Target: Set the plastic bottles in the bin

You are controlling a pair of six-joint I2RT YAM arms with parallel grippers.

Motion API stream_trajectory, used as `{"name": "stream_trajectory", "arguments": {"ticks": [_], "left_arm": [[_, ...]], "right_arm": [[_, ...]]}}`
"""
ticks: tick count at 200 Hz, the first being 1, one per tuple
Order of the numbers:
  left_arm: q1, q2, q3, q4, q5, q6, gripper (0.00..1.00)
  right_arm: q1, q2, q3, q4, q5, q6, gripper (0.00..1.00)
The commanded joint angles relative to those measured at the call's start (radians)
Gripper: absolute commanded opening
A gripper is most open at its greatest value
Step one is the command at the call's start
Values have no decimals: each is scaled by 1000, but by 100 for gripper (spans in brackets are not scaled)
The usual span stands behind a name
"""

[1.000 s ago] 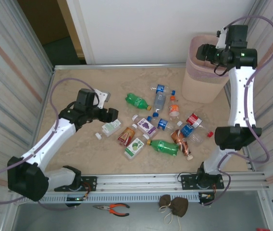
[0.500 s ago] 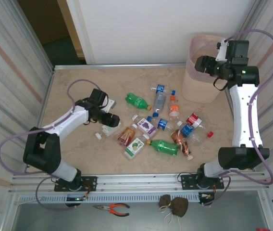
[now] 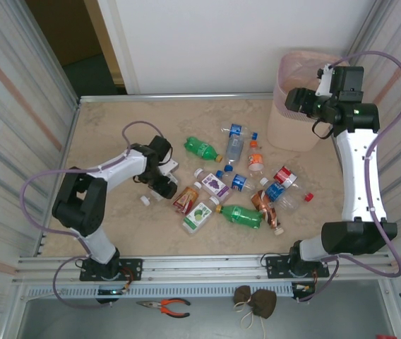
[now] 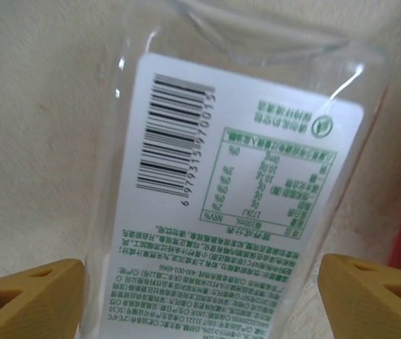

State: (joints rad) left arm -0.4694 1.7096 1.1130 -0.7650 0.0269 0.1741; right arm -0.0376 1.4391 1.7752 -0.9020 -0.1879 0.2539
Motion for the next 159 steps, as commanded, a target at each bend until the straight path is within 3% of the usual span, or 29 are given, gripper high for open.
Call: {"name": "stream_trajectory", "arguments": {"ticks": [1,118,159], "left_arm": [[-10,10,17,-43,-24,29,85],[-37,43,0,-64,-17,3,73],[-37,32,-6,-77,-19,-3,74]], "right_arm": [[1,-19,-22,18,-25,12,77],[10,-17,-52,27,-35,15,76],[18,-17,-52,26,-33,18,76]]}}
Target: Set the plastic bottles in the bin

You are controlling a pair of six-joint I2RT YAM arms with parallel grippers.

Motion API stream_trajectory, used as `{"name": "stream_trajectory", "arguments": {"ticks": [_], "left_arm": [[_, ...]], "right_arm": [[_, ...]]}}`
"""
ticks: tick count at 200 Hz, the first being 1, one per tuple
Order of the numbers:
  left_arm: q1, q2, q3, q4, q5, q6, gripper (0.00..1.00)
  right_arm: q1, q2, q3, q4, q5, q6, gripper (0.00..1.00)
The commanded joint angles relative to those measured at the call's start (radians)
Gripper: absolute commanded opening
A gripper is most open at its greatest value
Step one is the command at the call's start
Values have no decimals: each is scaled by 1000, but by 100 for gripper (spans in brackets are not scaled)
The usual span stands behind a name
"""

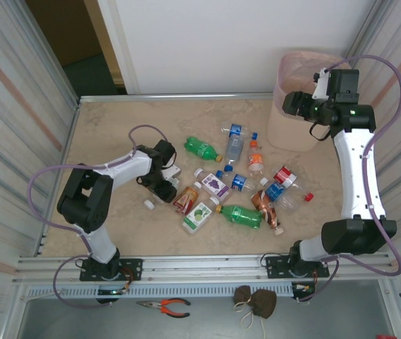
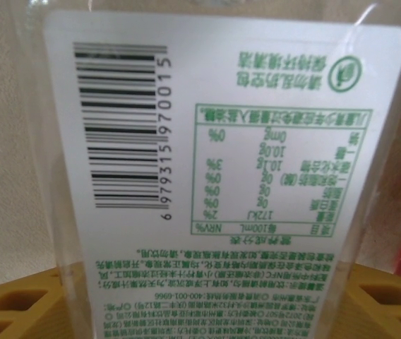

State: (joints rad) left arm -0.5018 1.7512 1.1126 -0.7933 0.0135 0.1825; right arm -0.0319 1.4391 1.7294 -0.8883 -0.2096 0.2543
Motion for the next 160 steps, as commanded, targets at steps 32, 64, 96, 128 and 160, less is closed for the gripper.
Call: {"name": "stream_trajectory", "arguments": {"ticks": [32,64,96,128,160], "left_arm": [[-4,-28,-16,-63,0,-14,75],[-3,-33,-27,-71,4,-16,75],[-4,-41,-34,-82,3,-21,78],[-4,-55,-43,-85,17,-24,76],[-4,-65,-43,-86,15,-27,70]], "right_arm": [[21,-20,-7,12,-5,18,76],[28,-23,-8,13,-2,22,76],[35,-26,-10,10,2,23,76],[36,-32,-15,10,6,23,76],[38,-41,-26,10,7,23,76]]}}
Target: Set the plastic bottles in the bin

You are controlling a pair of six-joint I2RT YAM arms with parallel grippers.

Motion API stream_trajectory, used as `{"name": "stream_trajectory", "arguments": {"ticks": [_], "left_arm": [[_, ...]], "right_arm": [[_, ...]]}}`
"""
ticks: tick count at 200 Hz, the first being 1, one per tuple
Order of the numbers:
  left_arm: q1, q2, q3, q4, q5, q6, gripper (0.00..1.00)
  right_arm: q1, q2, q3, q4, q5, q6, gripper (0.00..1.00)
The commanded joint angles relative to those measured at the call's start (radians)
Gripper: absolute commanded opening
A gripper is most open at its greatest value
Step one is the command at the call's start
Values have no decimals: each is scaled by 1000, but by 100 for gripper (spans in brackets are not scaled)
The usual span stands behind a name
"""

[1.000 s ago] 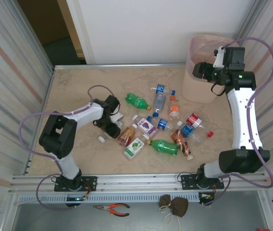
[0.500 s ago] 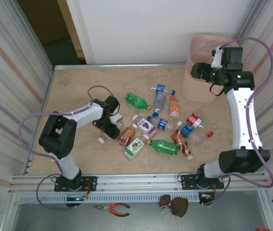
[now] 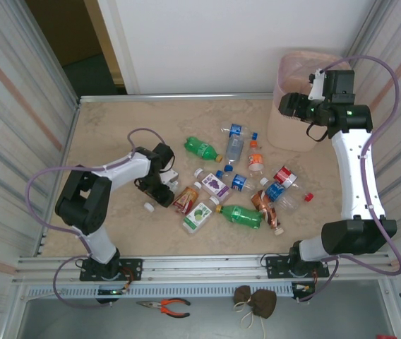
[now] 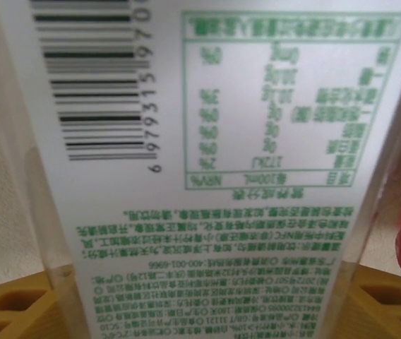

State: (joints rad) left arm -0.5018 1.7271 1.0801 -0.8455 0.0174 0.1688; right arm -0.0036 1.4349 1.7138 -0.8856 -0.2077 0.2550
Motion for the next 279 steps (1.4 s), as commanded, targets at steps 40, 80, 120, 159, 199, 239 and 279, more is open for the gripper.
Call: {"name": "stream_trajectory", "arguments": {"ticks": [40,80,120,159,199,239,279], "left_arm": [[-3,-71,-5,-34,4,-16,66],[0,-146,40,-33,35,-19,65],[25,-268,109,18,128,-40,64],[64,-380,166,169,295,-73,64],[151,-488,108,437,533,-224,61],[171,-618,-19,756,693,-344,61],[152,-654,-64,911,743,-396,58]], "right_arm": [[13,-57,-12,8,7,26,75],[29,-86,-16,26,-8,32,75],[42,-149,-63,117,-81,44,75],[69,-243,-169,309,-184,55,75],[105,-291,-235,463,-276,112,74],[188,-310,-248,522,-363,85,74],[287,-349,-335,673,-460,15,79]]}}
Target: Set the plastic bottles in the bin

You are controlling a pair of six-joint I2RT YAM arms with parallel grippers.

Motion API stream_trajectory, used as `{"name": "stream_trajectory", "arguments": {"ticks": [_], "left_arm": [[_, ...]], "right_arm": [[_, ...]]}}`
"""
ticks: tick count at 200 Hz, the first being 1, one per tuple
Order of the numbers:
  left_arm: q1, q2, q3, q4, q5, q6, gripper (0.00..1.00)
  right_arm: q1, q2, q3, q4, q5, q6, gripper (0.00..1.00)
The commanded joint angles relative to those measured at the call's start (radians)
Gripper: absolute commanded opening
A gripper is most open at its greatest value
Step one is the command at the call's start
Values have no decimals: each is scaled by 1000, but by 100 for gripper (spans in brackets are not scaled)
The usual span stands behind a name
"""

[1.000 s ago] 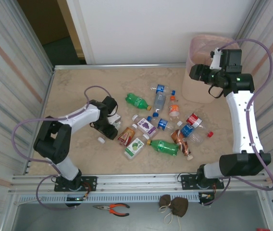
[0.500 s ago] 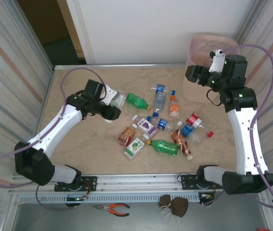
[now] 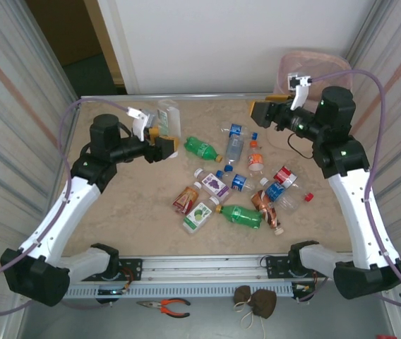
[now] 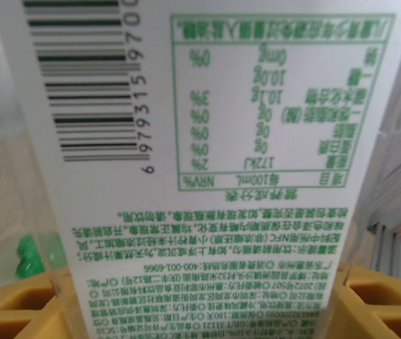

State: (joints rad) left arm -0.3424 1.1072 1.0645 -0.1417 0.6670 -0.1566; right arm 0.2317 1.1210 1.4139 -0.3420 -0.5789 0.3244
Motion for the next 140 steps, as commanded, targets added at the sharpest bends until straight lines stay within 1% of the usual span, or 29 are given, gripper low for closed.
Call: {"name": "stream_trajectory", "arguments": {"ticks": [1,14,26,49,83,95,117,140], "left_arm": [[-8,-35,-52,215,93,-72,58],[-10,-47,-63,279,109,-83,58],[-12,-44,-47,285,126,-78,58],[-19,-36,-8,285,195,-62,56],[-69,-62,-20,365,259,-60,57],[-95,-67,-8,350,283,-28,57],[-140,-64,43,258,314,39,57],[-183,-65,63,249,314,49,57]], "right_arm": [[55,-36,-37,132,-90,-57,79],[92,-36,-38,138,-101,-93,80],[127,-33,-33,134,-107,-125,81],[200,-27,-30,142,-105,-170,83],[293,-5,-4,141,-122,-232,88],[316,5,5,160,-128,-228,90],[351,31,26,205,-178,-205,92],[391,59,52,224,-212,-196,95]]}}
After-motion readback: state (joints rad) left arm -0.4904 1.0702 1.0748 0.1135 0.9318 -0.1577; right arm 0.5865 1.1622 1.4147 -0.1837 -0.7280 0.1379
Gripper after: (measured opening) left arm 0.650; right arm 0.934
